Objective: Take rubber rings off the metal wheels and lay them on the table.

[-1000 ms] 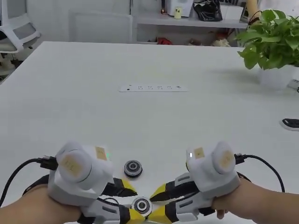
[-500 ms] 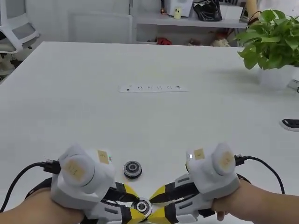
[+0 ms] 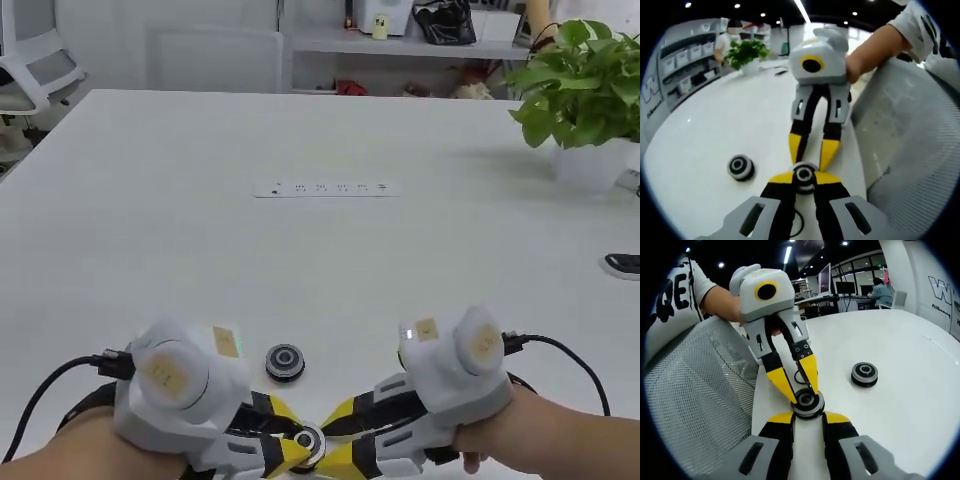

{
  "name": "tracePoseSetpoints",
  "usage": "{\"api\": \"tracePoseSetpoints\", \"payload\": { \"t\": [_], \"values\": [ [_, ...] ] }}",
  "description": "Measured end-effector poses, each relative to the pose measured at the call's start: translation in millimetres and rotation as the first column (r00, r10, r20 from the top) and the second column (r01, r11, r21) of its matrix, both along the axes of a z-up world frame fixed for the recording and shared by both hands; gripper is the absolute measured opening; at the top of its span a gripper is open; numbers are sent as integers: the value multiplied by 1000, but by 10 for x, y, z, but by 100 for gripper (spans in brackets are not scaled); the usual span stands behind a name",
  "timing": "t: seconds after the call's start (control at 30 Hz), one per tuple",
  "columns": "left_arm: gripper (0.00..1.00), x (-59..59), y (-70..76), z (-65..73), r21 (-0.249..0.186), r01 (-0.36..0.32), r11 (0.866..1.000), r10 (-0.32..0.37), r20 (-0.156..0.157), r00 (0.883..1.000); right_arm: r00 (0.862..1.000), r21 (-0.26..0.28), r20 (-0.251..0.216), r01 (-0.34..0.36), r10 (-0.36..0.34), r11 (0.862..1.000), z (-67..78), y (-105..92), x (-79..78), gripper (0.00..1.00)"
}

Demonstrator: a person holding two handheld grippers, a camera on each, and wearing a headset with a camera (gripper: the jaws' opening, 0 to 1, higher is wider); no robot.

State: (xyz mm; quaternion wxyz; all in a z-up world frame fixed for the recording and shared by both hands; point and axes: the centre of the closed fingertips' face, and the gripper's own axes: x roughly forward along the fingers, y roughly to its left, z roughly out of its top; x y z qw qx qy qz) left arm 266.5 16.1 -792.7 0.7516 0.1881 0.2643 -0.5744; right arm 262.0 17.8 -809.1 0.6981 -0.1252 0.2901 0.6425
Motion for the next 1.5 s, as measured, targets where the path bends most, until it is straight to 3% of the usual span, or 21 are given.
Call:
{"api": "tracePoseSetpoints", "payload": {
  "t": [0.1, 0.13, 0.2, 0.83, 1.27, 1.5],
  "values": [
    [14, 0, -2, 5, -3, -3, 1000, 3, 5, 1000, 1000, -1, -5, 1, -1, 1000, 0, -11, 1, 19],
    [14, -6, -6, 2, 8, 10, 1000, -11, 25, 1000, 1000, -3, -8, 2, -2, 1000, -2, -20, 3, 18],
    [14, -13, -11, 0, 15, 15, 1000, -15, 35, 999, 1000, -3, -17, 5, -5, 1000, -4, -30, 6, 17],
    [14, 0, -4, -4, 0, 4, 1000, -4, 29, 1000, 1000, -23, -9, -3, 2, 1000, -8, -34, 0, 14],
    [14, -7, -6, -4, -7, -7, 1000, 8, 32, 999, 1000, -36, -3, 9, -9, 999, -14, -59, 30, 2],
    [14, -11, -7, -7, 10, 0, 1000, 0, 56, 998, 999, -41, -18, 44, -45, 998, -25, -69, 58, 0]
  ]
}}
